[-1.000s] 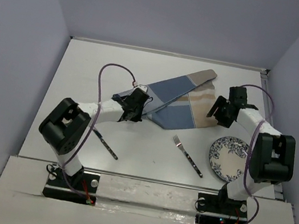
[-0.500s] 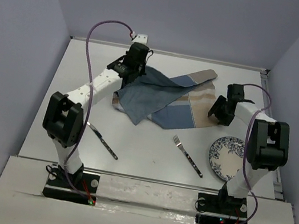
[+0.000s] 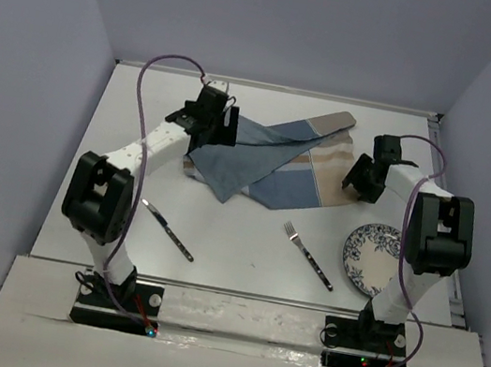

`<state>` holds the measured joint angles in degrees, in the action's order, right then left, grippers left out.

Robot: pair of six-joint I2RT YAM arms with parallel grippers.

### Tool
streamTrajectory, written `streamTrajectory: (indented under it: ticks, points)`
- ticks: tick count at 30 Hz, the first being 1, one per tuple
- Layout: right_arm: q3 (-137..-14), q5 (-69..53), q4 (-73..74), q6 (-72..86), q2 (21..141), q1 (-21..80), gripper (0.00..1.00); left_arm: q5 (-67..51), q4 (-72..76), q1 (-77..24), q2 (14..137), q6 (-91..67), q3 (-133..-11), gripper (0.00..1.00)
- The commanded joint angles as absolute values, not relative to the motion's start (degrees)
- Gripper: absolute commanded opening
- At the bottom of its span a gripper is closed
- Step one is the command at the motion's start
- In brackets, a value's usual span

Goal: Set the dinner table for one person

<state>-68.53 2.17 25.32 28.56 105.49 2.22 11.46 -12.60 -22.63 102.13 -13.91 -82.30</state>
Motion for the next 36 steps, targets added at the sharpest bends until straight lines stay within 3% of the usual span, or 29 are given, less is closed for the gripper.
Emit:
streamTrajectory:
  ticks: [1, 10, 17, 24, 30, 33, 34, 36]
  points:
    - [-69.3, 2.2, 25.0, 29.0, 102.8, 1.8, 0.65, 10.5, -10.7, -24.2, 85.1, -18.8, -65.4, 0.99]
    - [-67.2, -3.1, 24.6, 29.2, 96.9, 1.8, 0.66, 14.6, -13.2, -34.6, 67.9, -30.5, -44.4, 0.96]
    - [-65.6, -5.9, 23.0, 29.2, 95.4, 2.3, 0.64, 13.2, -4.9, -37.8, 73.8, -35.0, -41.3, 0.89]
    - [-63.4, -7.2, 23.0, 28.8, 92.6, 2.8, 0.63, 14.7, 2.5, -37.8, 85.9, -31.9, -46.1, 0.83]
    - [-61.2, -7.6, 22.7, 29.6, 91.1, 2.8, 0.63, 13.7, 2.3, -37.8, 92.7, -29.4, -48.1, 0.56]
    - [-60.9, -7.8, 22.4, 29.9, 90.6, 3.3, 0.63, 13.4, 2.2, -37.8, 93.8, -28.9, -47.8, 0.31]
    - [-60.9, -7.7, 22.4, 29.8, 90.6, 3.3, 0.63, 13.4, 1.9, -37.8, 93.8, -28.8, -47.9, 0.16]
    - [-61.2, -7.8, 22.3, 29.8, 90.7, 3.3, 0.63, 13.4, 1.1, -37.8, 92.6, -28.7, -48.4, 0.0]
